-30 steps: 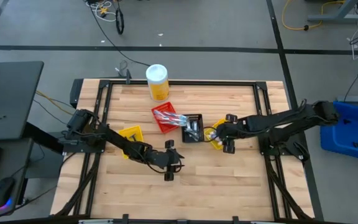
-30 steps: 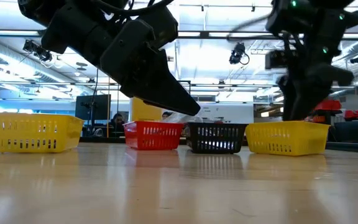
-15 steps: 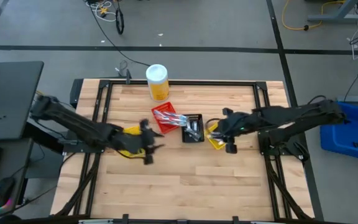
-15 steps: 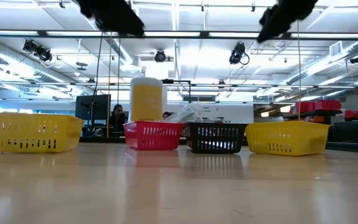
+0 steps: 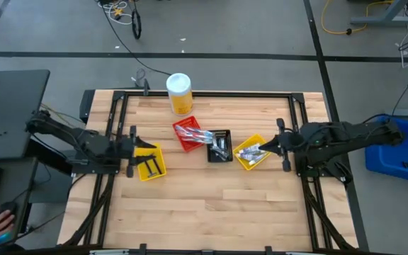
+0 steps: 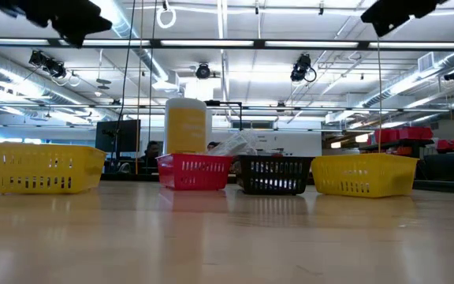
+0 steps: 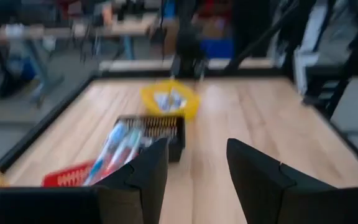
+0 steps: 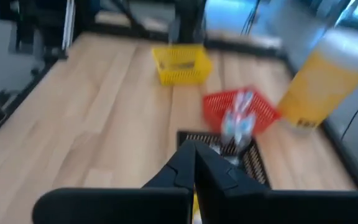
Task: Pick & Place Travel size toiletries
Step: Return to Home Position
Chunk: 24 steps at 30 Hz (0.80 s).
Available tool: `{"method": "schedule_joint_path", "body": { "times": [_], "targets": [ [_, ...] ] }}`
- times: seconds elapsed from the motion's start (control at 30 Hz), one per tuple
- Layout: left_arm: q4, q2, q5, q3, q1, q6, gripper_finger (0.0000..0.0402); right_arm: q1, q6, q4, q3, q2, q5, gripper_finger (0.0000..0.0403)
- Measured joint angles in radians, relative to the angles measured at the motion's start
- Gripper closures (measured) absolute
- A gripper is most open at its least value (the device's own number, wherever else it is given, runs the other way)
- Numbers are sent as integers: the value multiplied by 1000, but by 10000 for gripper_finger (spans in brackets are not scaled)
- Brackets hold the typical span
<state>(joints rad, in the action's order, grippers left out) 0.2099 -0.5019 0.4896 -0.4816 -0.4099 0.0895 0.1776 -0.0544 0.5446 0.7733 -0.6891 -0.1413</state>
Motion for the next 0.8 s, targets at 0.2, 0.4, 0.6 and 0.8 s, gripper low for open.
{"method": "schedule_joint_path", "body": {
  "times": [0.2,0.4,0.6,0.8],
  "targets": [
    [-105,265,-21,197,0,-81,228,0,-74,-297,-240,200,-7,397],
    [-110,471,-27,335,0,-103,228,0,-58,-369,-398,374,48,397],
    [-237,492,-1,420,19,-181,228,0,-58,-370,-458,502,46,397],
    [-297,496,-8,472,75,-178,228,-1,-58,-371,-505,585,47,397]
  ]
}}
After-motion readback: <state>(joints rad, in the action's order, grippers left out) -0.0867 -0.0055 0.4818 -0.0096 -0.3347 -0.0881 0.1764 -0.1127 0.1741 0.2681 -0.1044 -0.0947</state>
